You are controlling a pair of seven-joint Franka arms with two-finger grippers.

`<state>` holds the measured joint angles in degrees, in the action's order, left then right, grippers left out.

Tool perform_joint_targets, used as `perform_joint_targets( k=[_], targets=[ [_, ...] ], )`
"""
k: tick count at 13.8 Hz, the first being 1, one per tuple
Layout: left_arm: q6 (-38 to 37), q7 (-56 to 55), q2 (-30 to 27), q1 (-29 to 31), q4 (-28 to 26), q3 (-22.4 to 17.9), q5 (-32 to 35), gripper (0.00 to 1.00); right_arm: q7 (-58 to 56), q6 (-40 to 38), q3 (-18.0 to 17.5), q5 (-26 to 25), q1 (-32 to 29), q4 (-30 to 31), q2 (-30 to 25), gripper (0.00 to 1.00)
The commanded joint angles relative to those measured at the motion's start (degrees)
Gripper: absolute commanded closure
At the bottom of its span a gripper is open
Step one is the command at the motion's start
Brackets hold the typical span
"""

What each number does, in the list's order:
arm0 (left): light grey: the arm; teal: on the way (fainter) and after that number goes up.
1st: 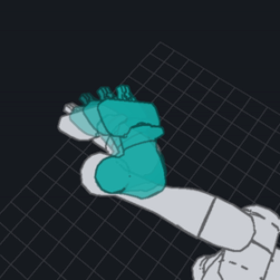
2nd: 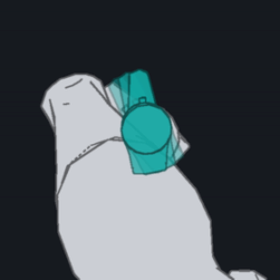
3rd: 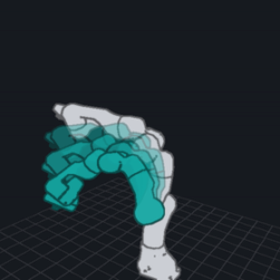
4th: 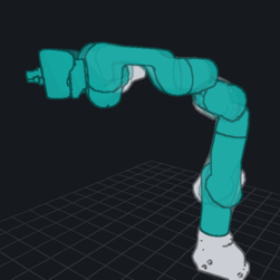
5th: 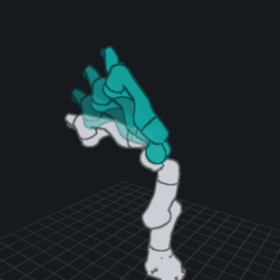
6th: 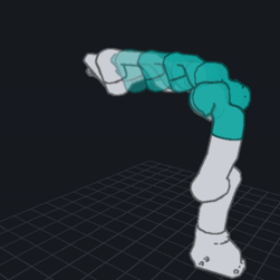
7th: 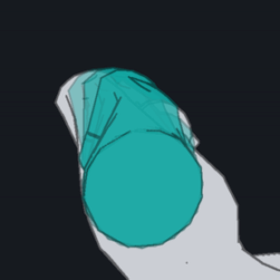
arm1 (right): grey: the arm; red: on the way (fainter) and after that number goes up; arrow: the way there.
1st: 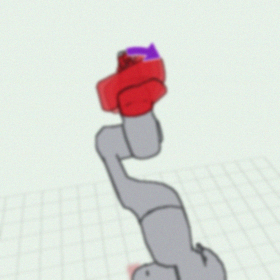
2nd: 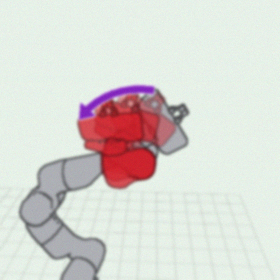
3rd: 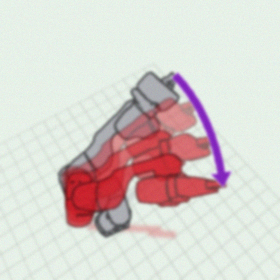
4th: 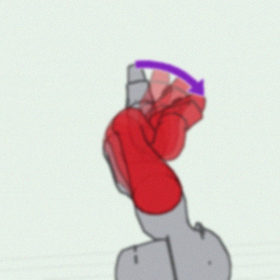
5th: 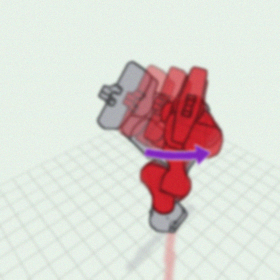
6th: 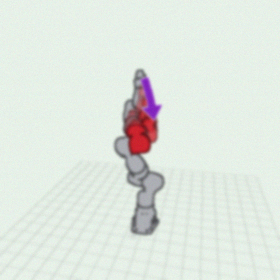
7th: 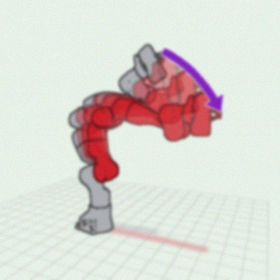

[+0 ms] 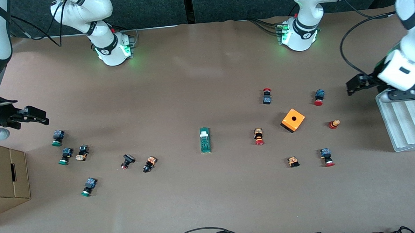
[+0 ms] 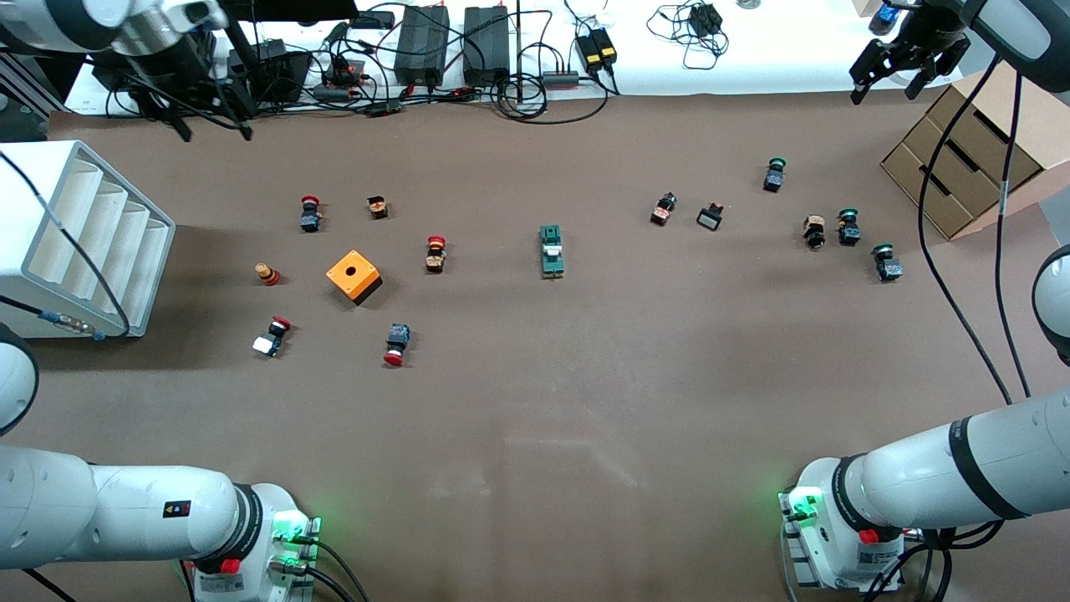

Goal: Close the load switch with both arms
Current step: 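Move the left gripper down onto the teal switch base and grip it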

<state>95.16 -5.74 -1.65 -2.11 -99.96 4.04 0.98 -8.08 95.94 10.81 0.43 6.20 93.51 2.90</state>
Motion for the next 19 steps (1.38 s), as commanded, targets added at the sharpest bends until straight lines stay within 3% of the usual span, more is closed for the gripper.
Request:
perform_joint_targets(
  k=[1,3,9,11,19],
  targets=[
    [-0.24,-4.86,1.56,-3.33,1.43,3.07,0.07,0.00,0.17,0.39,0.00,-0.87,-0.13,-0.26,-0.08,0.00],
    [0.11,-16.18,2.09,-5.08,2.23,7.28,0.42,0.00,0.17,0.39,0.00,-0.87,-0.05,-0.26,-0.08,0.00],
    [11.61,-35.97,5.95,-6.23,1.79,20.46,1.30,0.00,0.08,0.48,0.00,-0.87,-0.05,-0.26,-0.08,0.00],
    [16.44,-42.47,8.23,-7.28,1.35,23.98,5.75,0.00,-0.01,0.48,0.00,-0.87,-0.13,-0.35,0.00,0.00],
    [28.40,-72.87,20.27,-22.13,0.39,24.44,32.55,0.00,-0.36,0.30,0.18,-0.87,-0.22,-0.26,0.00,0.00]
  ],
)
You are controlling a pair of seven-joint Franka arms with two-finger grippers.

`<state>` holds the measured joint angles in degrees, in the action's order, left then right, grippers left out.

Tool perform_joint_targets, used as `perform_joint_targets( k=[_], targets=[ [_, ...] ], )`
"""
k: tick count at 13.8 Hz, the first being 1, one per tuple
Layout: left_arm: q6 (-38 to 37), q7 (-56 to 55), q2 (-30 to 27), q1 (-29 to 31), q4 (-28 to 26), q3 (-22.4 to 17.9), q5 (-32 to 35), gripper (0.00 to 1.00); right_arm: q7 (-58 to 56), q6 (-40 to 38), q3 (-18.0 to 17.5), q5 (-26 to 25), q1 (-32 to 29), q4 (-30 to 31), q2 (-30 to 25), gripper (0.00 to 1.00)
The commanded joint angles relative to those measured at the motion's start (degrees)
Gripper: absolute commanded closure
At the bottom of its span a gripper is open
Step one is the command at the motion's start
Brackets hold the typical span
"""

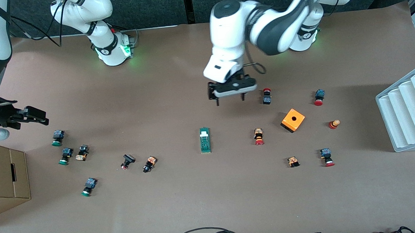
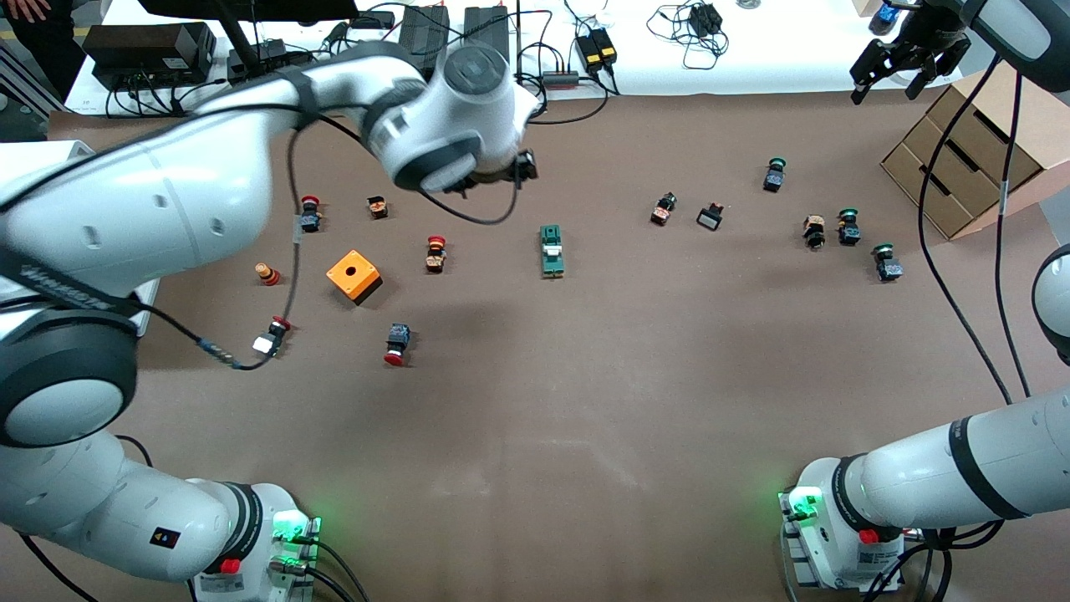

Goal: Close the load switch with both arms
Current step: 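Move the left gripper down onto the teal switch base and grip it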

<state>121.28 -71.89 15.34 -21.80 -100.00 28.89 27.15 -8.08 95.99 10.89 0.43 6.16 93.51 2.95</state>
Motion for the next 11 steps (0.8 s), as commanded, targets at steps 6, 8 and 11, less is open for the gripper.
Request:
perform_joint_targets(
  k=[6,8,11],
  targets=[
    [6.42,-25.71,12.77,-8.34,-0.02,-0.41,28.70,0.00,0.26,0.07,0.27,-0.87,-0.36,-0.26,0.30,0.00],
    [6.42,-34.86,16.46,-9.57,-0.11,-0.41,39.59,0.00,0.08,-0.19,0.18,-0.87,-0.19,-0.26,0.56,0.00],
    [6.34,-47.78,21.91,-11.33,-0.02,-0.41,54.10,0.00,0.08,0.15,0.09,-0.96,0.16,-0.26,1.96,0.00]
  ],
)
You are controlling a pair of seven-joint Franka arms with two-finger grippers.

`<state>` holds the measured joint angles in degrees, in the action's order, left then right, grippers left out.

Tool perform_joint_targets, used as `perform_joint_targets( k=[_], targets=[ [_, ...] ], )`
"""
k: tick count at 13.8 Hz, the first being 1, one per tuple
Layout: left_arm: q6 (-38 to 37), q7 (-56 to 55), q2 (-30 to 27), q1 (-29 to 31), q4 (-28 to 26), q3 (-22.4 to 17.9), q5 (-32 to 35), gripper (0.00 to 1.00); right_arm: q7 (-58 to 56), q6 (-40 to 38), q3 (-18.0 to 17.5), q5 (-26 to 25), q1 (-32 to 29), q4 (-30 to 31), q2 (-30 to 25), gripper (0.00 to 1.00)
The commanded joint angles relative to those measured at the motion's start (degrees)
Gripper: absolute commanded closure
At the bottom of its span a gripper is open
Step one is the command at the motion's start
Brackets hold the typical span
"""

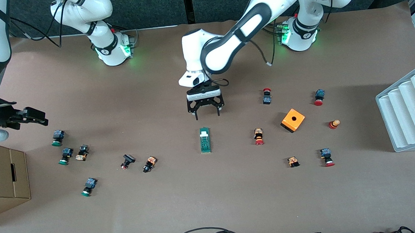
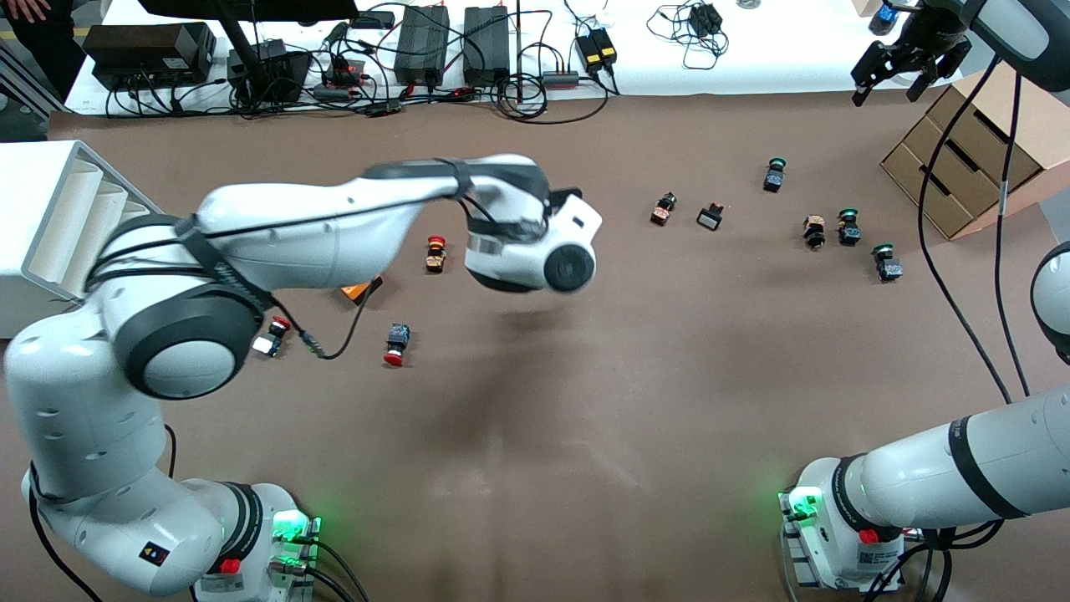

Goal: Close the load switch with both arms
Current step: 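Move the left gripper down onto the teal switch base and grip it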

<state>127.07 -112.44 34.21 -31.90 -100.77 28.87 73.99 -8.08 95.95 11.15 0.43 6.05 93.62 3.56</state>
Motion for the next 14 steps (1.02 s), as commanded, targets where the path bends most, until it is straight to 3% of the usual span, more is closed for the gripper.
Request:
perform_joint_targets(
  k=[1,6,9,14],
  targets=[
    [0.37,-11.62,4.45,-1.32,0.75,-0.39,11.22,0.00,0.25,0.28,-0.25,-1.13,0.37,-0.37,1.80,0.00],
    [-0.25,-16.32,10.60,-2.38,1.62,-0.66,24.60,0.00,0.25,0.20,-0.60,-0.52,0.81,-0.28,4.35,0.00],
    [-1.29,-18.69,13.33,-2.38,2.24,-0.66,30.14,0.00,2.27,0.98,-0.51,3.95,1.86,-0.37,5.84,0.00],
    [-9.45,-26.85,18.60,-4.13,4.34,-0.66,37.18,0.01,15.51,5.11,-0.69,6.86,6.86,-0.37,8.30,0.00]
  ],
)
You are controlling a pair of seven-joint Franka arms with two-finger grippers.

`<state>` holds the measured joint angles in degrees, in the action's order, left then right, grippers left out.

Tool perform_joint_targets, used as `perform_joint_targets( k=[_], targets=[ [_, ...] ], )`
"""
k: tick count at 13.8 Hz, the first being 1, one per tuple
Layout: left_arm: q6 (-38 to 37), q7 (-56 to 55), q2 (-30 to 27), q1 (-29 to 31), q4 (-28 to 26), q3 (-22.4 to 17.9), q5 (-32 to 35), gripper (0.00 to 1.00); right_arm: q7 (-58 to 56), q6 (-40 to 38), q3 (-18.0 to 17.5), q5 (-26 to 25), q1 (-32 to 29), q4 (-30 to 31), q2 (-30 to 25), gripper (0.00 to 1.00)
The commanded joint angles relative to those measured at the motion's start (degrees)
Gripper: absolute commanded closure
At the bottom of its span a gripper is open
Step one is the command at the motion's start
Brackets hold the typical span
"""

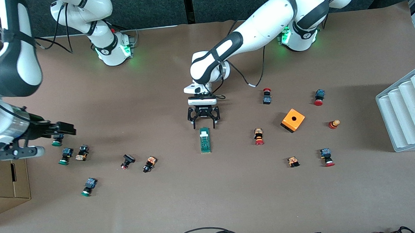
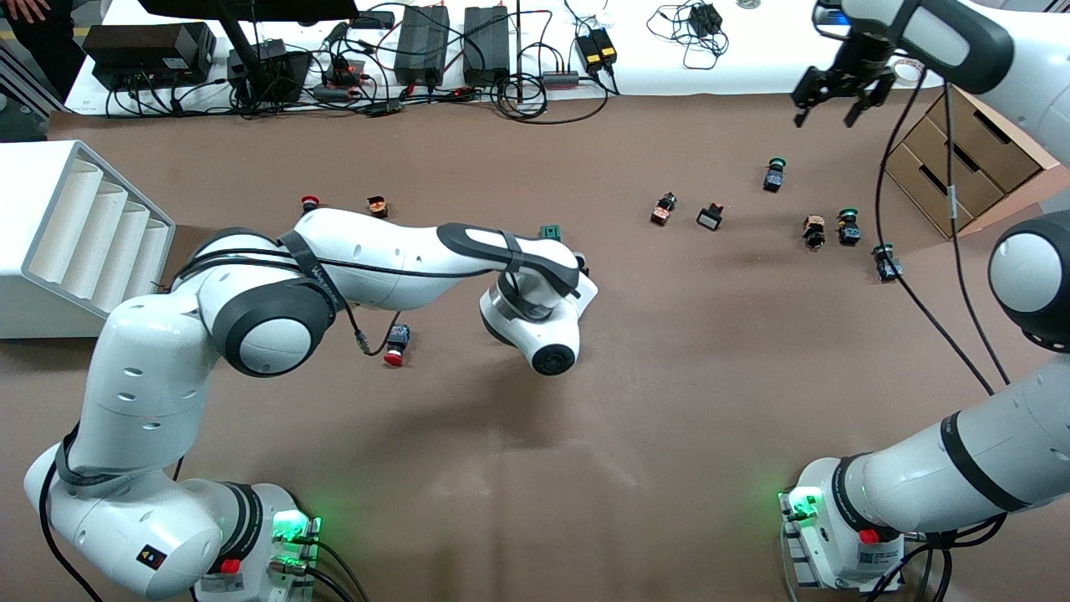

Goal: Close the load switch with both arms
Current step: 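Move the left gripper down onto the teal switch base and grip it, then reach the right gripper toward the white handle while the left gripper holds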

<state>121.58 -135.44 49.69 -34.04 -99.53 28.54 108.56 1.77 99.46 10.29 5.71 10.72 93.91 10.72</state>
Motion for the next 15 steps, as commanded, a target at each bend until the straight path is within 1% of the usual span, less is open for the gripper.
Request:
perform_joint_targets(
  k=[1,2,3,5,6,8,10,12,14,15],
  targets=[
    [-5.55,-5.09,4.17,-3.04,4.51,-0.32,2.71,0.02,8.83,2.57,0.16,2.63,3.68,-0.65,1.58,0.00],
    [-6.35,-5.79,5.14,-4.01,5.30,-0.50,2.71,0.07,11.82,3.80,0.16,3.77,4.91,-0.65,2.11,0.00],
    [-7.40,-5.89,5.85,-4.28,5.40,-1.37,4.10,0.13,15.16,5.03,0.16,4.83,6.06,-0.65,2.64,0.00],
    [-7.67,-6.59,6.21,-4.28,5.31,-1.64,6.31,0.23,21.49,7.57,0.25,7.11,8.86,-0.74,3.87,0.00],
    [-7.67,-6.68,6.21,-4.28,5.14,-1.73,6.40,0.26,24.91,9.50,0.17,7.91,10.27,-0.74,4.66,0.00],
    [-7.76,-6.68,6.29,-4.28,5.13,-1.73,6.40,0.28,33.16,13.19,0.16,8.18,13.43,-0.83,6.32,0.00],
    [-7.76,-6.59,6.38,-4.28,4.96,-1.90,6.66,0.28,42.48,16.63,0.16,8.35,16.69,-2.49,9.13,0.00],
    [-8.37,-6.85,7.17,-5.33,4.87,-3.22,8.68,0.29,52.41,19.18,0.16,11.32,19.41,-4.95,12.56,0.00],
    [-8.99,-6.86,7.88,-5.86,5.05,-3.66,8.86,0.29,60.85,22.86,0.25,14.31,22.66,-5.49,15.02,0.00],
    [-9.08,-6.86,8.05,-6.12,5.13,-3.75,8.77,0.29,65.51,24.80,0.25,14.85,24.24,-5.49,16.08,0.00]
  ],
)
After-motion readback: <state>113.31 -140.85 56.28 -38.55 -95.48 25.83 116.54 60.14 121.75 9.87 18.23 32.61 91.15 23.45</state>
